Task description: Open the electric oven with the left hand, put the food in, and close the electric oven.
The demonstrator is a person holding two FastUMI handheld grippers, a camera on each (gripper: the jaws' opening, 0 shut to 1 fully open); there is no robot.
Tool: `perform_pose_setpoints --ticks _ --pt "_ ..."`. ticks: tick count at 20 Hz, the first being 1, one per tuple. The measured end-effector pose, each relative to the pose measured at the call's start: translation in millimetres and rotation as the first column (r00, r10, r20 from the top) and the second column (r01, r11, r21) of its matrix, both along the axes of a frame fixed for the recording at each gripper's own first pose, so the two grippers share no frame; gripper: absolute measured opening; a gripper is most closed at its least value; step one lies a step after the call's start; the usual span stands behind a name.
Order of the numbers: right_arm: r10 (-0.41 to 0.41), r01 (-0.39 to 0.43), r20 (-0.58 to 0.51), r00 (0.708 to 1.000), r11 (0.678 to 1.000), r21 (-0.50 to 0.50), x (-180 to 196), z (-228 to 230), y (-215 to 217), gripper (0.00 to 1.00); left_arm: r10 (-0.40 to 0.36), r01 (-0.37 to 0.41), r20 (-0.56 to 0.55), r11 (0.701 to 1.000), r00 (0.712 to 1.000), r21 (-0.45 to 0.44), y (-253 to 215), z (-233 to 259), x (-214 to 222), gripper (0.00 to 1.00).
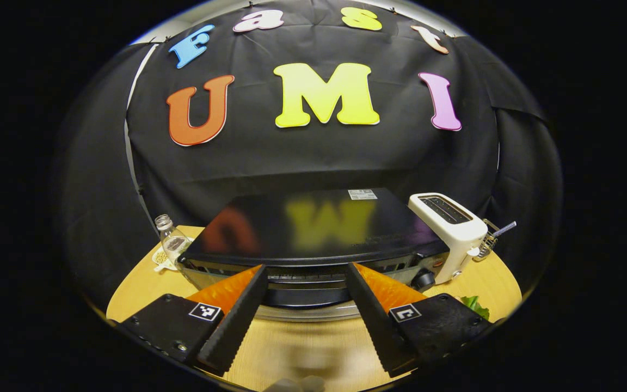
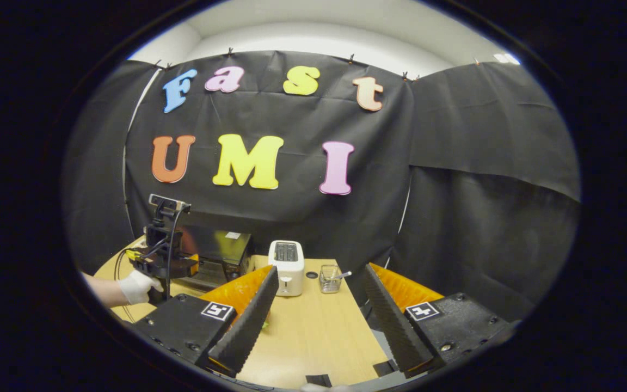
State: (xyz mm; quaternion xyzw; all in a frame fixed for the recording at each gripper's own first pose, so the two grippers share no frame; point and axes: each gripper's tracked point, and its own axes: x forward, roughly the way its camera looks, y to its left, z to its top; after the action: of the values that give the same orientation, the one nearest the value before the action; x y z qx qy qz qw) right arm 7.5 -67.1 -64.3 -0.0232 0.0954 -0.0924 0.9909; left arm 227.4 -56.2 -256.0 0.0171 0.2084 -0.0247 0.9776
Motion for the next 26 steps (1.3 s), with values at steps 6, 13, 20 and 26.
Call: perform_pose_setpoints --ticks 6,13,20,26 --pt "0.029 -0.029 -0.025 0.999 0.999 0.025 -6 -15 12 0.93 -0.042 0.042 -0.017 0.999 0.999 -0.008 1 -15 -50 0.96" --pt "0.039 -0.037 -0.064 0.997 0.999 0.024 -18 -29 18 1.00 -0.042 0.041 -0.118 0.999 0.992 -0.006 0 -63 -109 0.96" --pt "0.019 -0.018 -0.096 0.995 1.000 0.012 -26 -39 13 1.00 -0.047 0.045 -0.262 0.999 0.964 -0.011 2 -125 -138 0.94" --pt "-0.005 0.005 -0.125 0.992 1.000 0.003 -28 -49 5 1.00 -0.033 0.022 -0.324 0.999 0.946 -0.037 0 -148 -144 0.94"
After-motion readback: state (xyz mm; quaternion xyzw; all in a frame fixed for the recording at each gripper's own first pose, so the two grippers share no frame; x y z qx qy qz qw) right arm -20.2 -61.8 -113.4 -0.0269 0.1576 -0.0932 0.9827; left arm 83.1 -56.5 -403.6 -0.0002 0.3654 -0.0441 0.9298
